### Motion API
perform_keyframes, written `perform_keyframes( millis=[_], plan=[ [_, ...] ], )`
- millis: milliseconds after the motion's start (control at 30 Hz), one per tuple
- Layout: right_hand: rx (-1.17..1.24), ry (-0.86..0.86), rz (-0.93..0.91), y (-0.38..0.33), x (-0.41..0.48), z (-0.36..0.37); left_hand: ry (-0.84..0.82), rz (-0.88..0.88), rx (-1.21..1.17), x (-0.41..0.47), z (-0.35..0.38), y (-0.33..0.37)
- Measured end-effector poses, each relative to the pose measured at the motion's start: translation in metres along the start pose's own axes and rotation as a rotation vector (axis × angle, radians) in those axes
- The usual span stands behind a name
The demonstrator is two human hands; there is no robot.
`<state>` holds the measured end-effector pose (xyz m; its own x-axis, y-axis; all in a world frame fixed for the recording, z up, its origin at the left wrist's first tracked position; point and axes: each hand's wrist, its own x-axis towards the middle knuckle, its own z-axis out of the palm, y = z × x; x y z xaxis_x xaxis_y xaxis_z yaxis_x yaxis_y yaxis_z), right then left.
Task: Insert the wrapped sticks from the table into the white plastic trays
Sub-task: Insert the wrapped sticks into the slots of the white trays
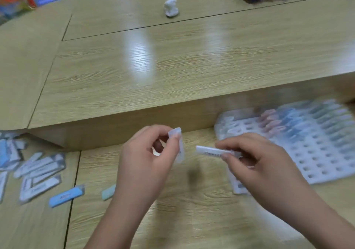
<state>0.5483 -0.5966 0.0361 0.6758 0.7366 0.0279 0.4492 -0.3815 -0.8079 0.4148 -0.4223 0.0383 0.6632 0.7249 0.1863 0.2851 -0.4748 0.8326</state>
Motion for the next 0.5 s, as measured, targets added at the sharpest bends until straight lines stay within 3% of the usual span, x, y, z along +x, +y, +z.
perform_keyframes(
  millis=[100,233,500],
  plan=[
    [0.135,0.122,0.057,0.017,-0.018,-0.046,-0.032,0.047,-0.093,-0.001,0.025,0.026],
    [0.097,0.238,0.118,0.052,-0.033,-0.097,-0.074,0.058,-0.143,-0.005,0.060,0.045],
    [-0.066,0.229,-0.005,0.063,-0.016,-0.096,-0.032,0.065,0.014,-0.005,0.098,0.046]
  ],
)
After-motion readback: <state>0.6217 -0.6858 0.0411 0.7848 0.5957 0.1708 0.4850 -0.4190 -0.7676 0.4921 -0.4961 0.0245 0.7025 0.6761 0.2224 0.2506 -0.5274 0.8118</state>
